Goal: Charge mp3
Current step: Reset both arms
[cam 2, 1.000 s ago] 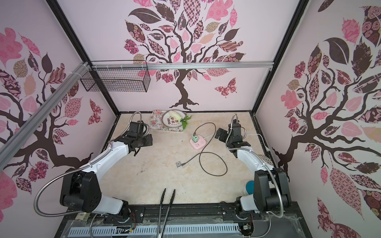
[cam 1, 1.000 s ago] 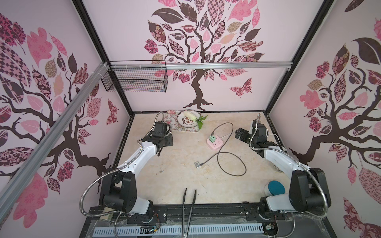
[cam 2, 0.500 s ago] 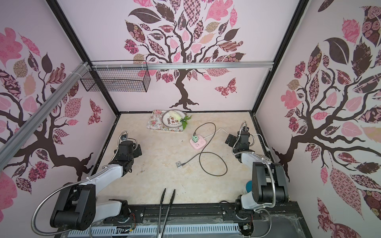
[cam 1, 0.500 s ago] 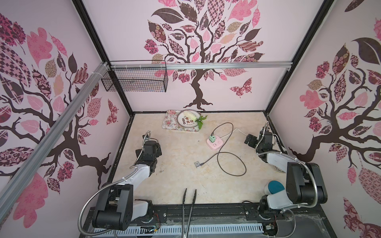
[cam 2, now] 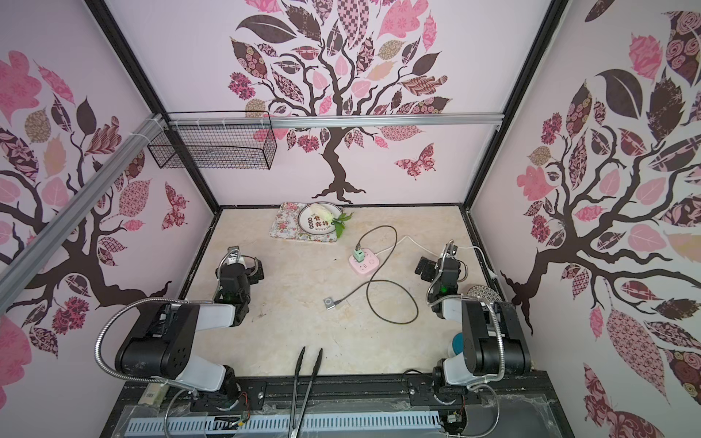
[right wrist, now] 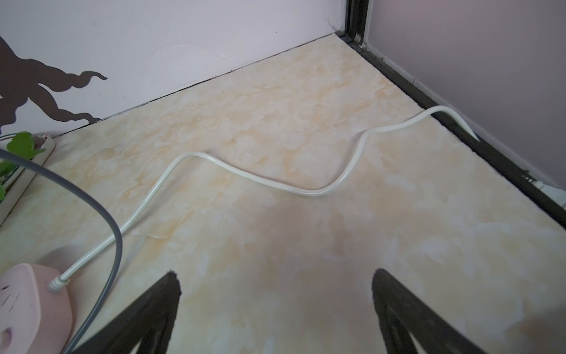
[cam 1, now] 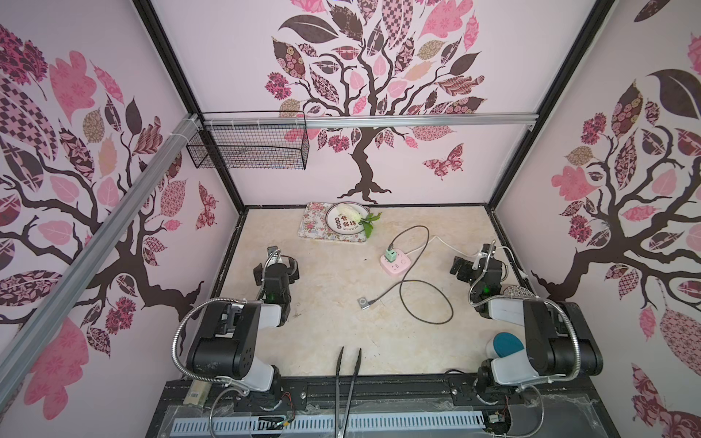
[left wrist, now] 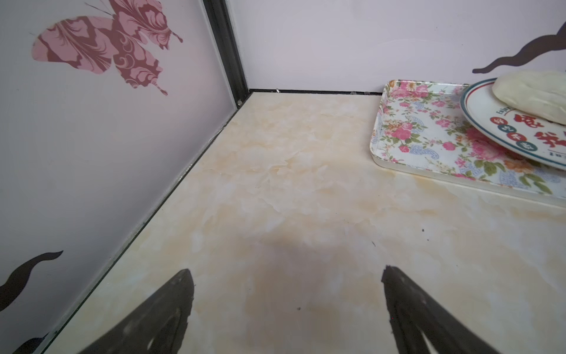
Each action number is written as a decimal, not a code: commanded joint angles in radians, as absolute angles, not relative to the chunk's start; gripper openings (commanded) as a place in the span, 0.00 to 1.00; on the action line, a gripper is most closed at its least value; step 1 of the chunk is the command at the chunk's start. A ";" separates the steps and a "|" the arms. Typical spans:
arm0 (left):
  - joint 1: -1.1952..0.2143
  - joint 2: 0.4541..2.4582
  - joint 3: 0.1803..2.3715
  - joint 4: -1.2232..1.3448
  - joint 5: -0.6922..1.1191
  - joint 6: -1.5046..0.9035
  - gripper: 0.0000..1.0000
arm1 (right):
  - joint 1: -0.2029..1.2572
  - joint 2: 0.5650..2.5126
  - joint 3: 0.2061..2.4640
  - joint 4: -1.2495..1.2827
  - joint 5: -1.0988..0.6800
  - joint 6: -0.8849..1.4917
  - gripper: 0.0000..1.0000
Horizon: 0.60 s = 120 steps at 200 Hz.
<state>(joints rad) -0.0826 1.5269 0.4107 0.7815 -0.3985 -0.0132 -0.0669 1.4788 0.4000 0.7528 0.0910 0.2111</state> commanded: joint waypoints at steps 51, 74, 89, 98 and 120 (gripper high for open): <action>-0.052 1.583 0.312 1.052 -0.215 0.030 0.98 | -0.017 1.505 0.337 1.013 0.023 0.092 1.00; -0.051 1.584 0.296 1.089 -0.226 0.027 0.98 | 0.033 1.559 0.298 1.149 0.079 0.042 1.00; -0.051 1.600 0.313 1.086 -0.236 0.026 0.98 | 0.036 1.561 0.294 1.148 0.080 0.039 1.00; -0.046 1.591 0.326 1.046 -0.240 0.019 0.98 | 0.037 1.559 0.298 1.137 0.078 0.041 1.00; -0.040 1.598 0.334 1.040 -0.241 0.010 0.98 | 0.037 1.564 0.296 1.149 0.077 0.039 1.00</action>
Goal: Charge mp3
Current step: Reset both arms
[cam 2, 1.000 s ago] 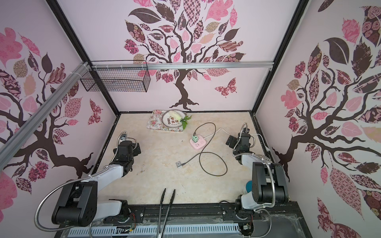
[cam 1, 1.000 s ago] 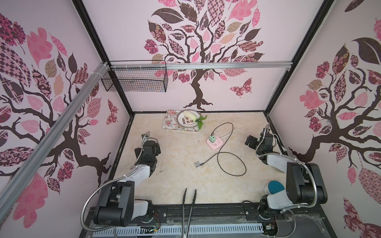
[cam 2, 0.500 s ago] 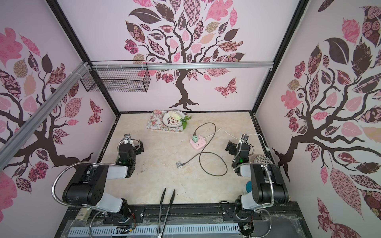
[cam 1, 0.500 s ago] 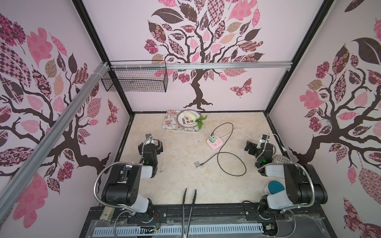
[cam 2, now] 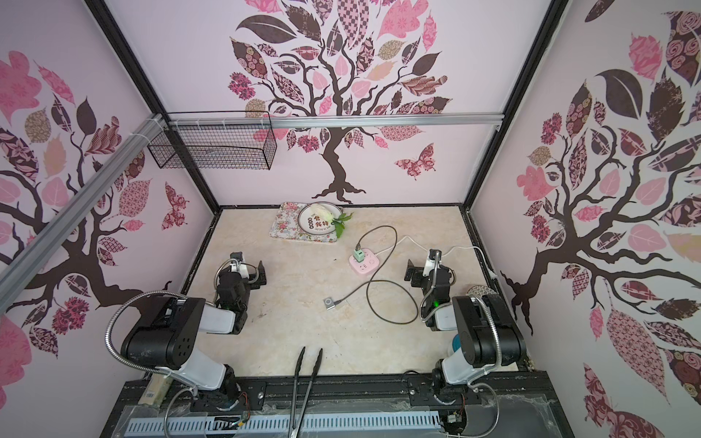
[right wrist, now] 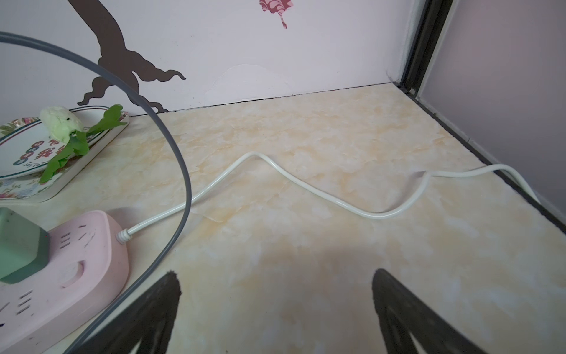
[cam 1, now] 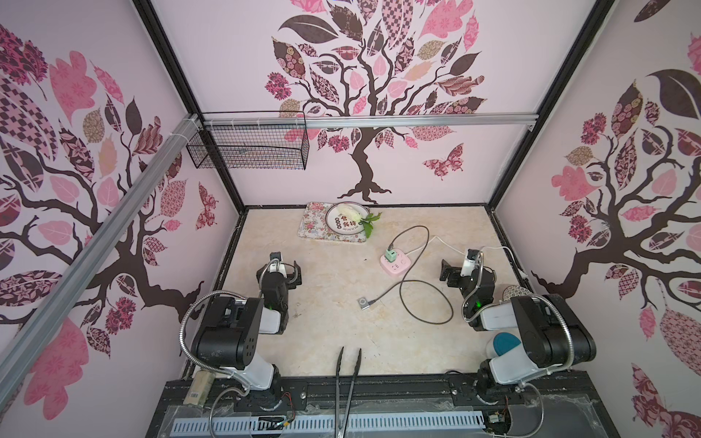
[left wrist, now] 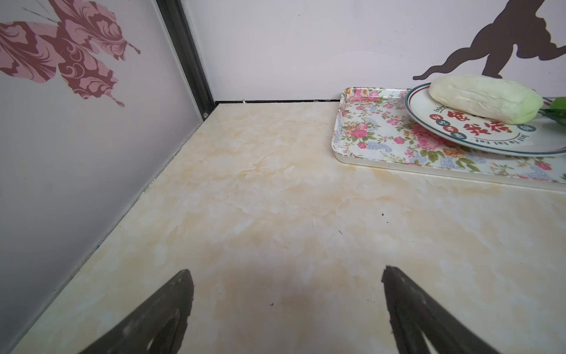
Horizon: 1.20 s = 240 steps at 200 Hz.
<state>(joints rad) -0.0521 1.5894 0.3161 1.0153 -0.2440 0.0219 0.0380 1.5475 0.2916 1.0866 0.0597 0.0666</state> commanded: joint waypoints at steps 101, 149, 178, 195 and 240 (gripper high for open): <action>0.001 1.587 0.356 0.983 -0.263 -0.046 0.98 | 0.036 1.565 0.293 1.155 0.082 0.040 1.00; 0.000 1.589 0.357 0.983 -0.265 -0.047 0.98 | 0.036 1.565 0.294 1.154 0.081 0.039 1.00; 0.000 1.588 0.356 0.984 -0.266 -0.049 0.98 | 0.037 1.565 0.293 1.155 0.081 0.040 1.00; 0.000 1.588 0.357 0.983 -0.265 -0.048 0.98 | 0.036 1.565 0.292 1.155 0.081 0.041 1.00; 0.000 1.588 0.357 0.984 -0.265 -0.048 0.98 | 0.036 1.573 0.303 1.143 0.077 0.042 1.00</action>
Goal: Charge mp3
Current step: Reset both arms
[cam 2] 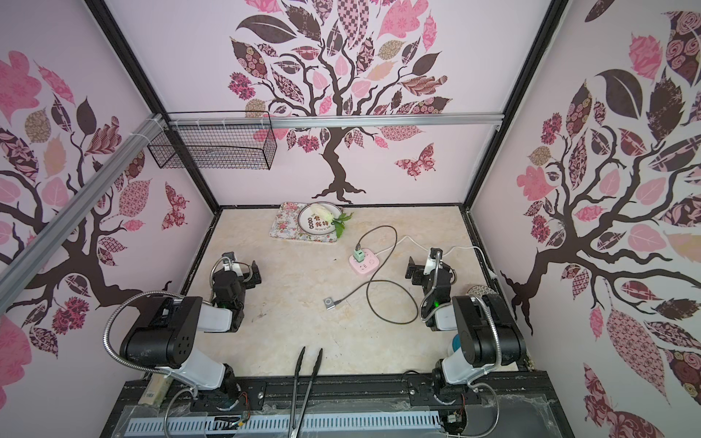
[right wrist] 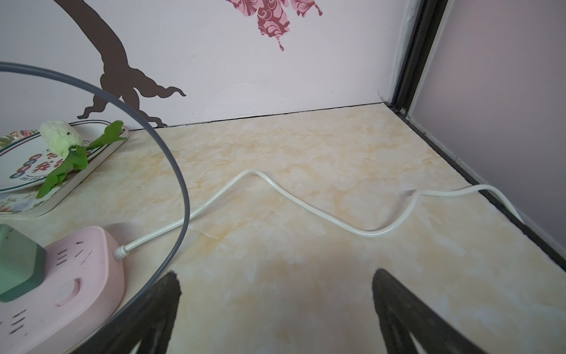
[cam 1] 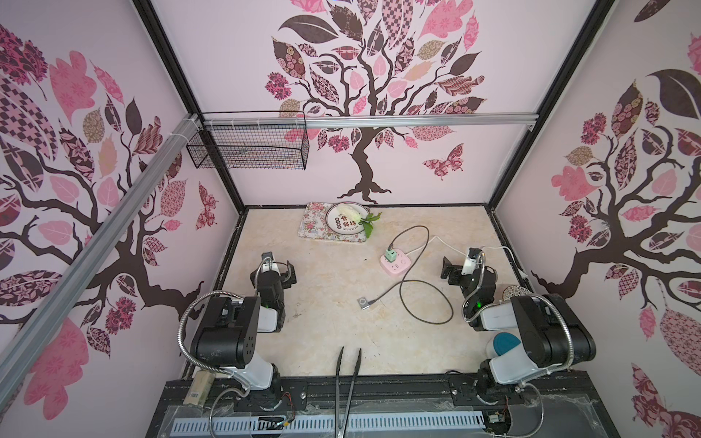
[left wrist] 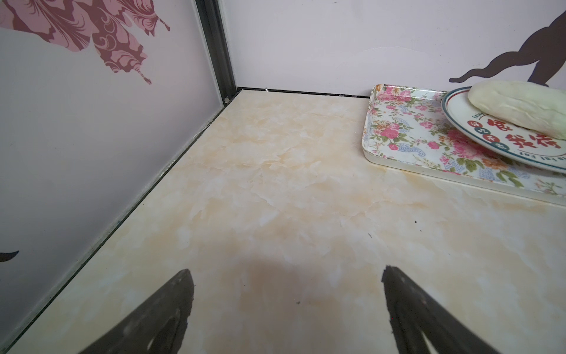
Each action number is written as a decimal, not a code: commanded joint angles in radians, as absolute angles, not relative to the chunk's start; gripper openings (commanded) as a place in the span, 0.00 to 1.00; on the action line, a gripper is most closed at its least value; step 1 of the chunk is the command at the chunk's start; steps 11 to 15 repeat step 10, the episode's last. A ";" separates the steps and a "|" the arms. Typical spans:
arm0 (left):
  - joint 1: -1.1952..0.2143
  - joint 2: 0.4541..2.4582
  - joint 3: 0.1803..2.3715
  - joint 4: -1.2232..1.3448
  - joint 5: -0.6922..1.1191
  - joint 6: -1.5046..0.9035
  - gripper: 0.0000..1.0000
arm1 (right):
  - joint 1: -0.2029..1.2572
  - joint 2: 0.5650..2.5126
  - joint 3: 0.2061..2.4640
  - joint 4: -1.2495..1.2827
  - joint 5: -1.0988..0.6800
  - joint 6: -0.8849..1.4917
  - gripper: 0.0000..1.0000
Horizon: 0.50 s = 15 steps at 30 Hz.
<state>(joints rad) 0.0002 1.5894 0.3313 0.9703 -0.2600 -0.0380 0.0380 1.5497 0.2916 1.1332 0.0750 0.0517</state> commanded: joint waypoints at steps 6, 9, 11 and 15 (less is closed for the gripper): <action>0.000 1.589 0.357 0.983 -0.265 -0.048 0.98 | 0.032 1.578 0.304 1.145 0.070 0.044 1.00; 0.000 1.589 0.357 0.983 -0.265 -0.049 0.98 | 0.032 1.570 0.292 1.162 0.070 0.042 1.00; 0.000 1.589 0.357 0.983 -0.265 -0.048 0.98 | 0.033 1.566 0.289 1.162 0.069 0.042 1.00; 0.000 1.589 0.357 0.983 -0.265 -0.048 0.98 | 0.033 1.566 0.289 1.162 0.069 0.042 1.00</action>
